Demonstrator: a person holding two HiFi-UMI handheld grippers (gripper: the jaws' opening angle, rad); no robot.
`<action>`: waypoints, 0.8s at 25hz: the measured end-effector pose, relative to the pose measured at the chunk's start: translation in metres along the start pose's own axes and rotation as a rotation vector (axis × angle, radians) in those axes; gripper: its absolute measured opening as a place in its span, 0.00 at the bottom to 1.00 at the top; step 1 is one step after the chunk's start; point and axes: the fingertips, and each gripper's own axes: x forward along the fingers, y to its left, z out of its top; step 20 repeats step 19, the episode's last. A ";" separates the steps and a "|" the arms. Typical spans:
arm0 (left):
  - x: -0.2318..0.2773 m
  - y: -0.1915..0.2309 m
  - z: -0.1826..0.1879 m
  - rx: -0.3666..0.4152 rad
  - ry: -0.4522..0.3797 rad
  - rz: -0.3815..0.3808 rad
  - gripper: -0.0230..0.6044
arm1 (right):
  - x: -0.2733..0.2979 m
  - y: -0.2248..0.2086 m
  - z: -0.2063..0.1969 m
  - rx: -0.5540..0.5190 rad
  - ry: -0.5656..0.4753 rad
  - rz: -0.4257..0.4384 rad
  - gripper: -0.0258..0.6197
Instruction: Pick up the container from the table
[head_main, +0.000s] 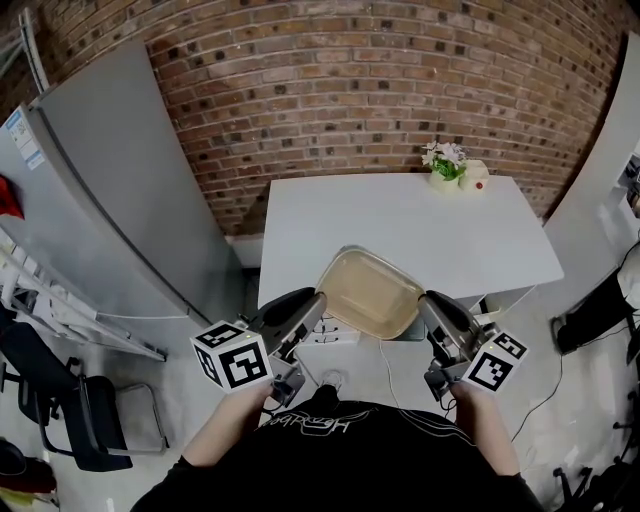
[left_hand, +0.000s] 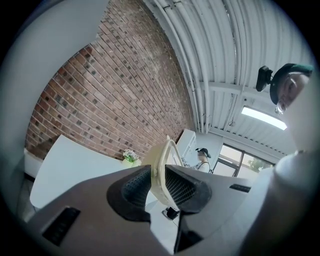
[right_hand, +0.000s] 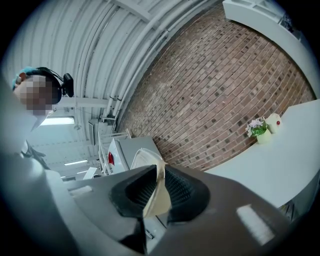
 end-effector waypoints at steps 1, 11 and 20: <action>-0.001 -0.001 -0.001 0.002 0.000 0.001 0.18 | -0.001 0.001 0.000 0.001 -0.001 0.001 0.13; -0.003 -0.007 -0.008 0.012 0.010 0.010 0.18 | -0.009 0.003 -0.002 0.000 0.001 0.001 0.13; -0.006 -0.005 -0.011 0.008 0.016 0.020 0.18 | -0.009 0.003 -0.006 0.013 0.004 0.003 0.13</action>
